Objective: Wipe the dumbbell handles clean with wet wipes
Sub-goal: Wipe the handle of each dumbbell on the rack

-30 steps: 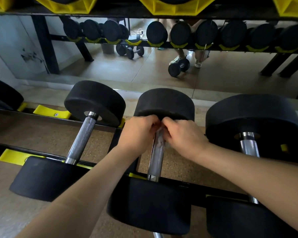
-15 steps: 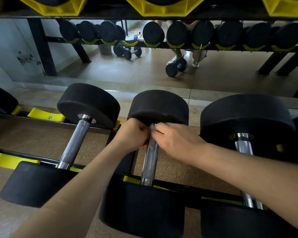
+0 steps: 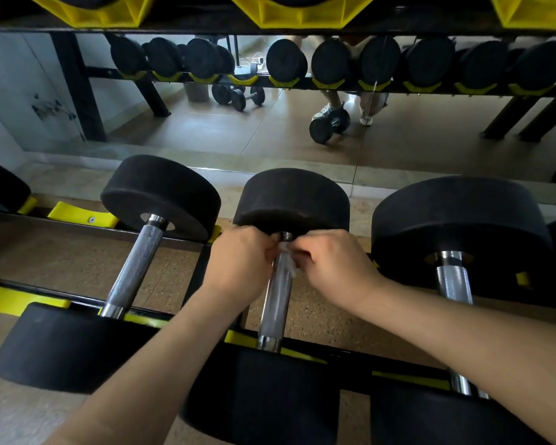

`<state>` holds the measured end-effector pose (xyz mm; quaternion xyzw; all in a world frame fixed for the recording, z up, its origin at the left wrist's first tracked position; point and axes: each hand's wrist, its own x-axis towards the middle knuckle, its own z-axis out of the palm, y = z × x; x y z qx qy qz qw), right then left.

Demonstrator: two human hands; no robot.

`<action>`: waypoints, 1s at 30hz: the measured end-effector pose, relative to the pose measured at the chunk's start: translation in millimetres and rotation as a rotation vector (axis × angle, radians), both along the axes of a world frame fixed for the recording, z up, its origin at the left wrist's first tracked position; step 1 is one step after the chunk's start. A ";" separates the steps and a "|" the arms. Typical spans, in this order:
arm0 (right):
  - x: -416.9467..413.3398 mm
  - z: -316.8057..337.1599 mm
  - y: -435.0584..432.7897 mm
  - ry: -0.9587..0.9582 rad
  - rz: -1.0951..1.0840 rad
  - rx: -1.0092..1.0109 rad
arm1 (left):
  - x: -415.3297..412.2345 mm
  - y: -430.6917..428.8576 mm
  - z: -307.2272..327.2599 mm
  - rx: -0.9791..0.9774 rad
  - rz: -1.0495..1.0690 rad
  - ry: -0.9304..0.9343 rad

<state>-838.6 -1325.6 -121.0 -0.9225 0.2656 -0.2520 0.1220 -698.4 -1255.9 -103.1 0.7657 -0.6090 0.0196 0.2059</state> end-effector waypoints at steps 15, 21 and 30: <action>-5.9 4.8 17.6 0.134 0.178 -0.036 | 3.3 15.6 3.3 -0.011 -0.125 0.135; 7.8 9.2 4.9 0.101 -0.051 -0.058 | 6.2 -1.4 -1.3 -0.153 -0.148 0.109; -12.5 0.8 21.2 0.227 0.469 -0.064 | 10.7 44.9 3.8 0.294 -0.111 0.262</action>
